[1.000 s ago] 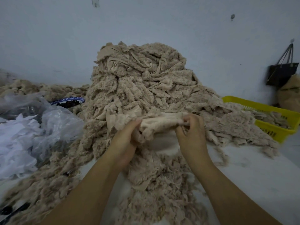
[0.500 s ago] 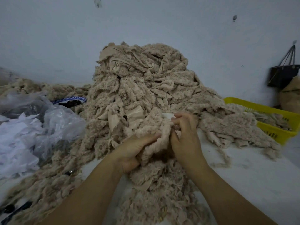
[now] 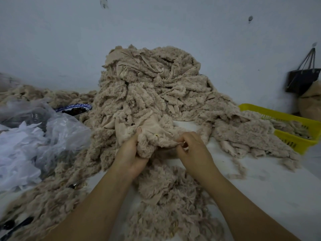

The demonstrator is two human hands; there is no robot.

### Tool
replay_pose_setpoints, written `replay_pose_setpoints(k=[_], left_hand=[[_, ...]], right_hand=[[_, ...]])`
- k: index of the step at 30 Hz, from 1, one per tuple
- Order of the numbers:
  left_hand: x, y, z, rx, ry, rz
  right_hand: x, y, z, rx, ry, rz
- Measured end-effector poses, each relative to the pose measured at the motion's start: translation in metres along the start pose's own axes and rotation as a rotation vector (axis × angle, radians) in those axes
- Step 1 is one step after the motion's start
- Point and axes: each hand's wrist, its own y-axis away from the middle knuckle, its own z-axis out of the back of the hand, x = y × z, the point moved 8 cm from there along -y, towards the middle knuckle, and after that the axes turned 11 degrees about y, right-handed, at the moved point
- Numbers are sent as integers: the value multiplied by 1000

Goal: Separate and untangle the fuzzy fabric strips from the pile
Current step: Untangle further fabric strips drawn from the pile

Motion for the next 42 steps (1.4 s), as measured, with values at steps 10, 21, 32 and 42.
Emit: replay_pose_setpoints(k=[10,21,32,42], left_hand=[[24,10,-13,131,-249,168],[33,8,4,-115,-270,183],[37,9,-12,61,-240,226],[26,7,2,-146,-466,16]], right_hand=[[-19,9,-31,280,-752,-387],[-22,5,-17,175,-661,-401],[-10,4,-17,159,-515,-247],[-26,6,-6,27,-550,-388]])
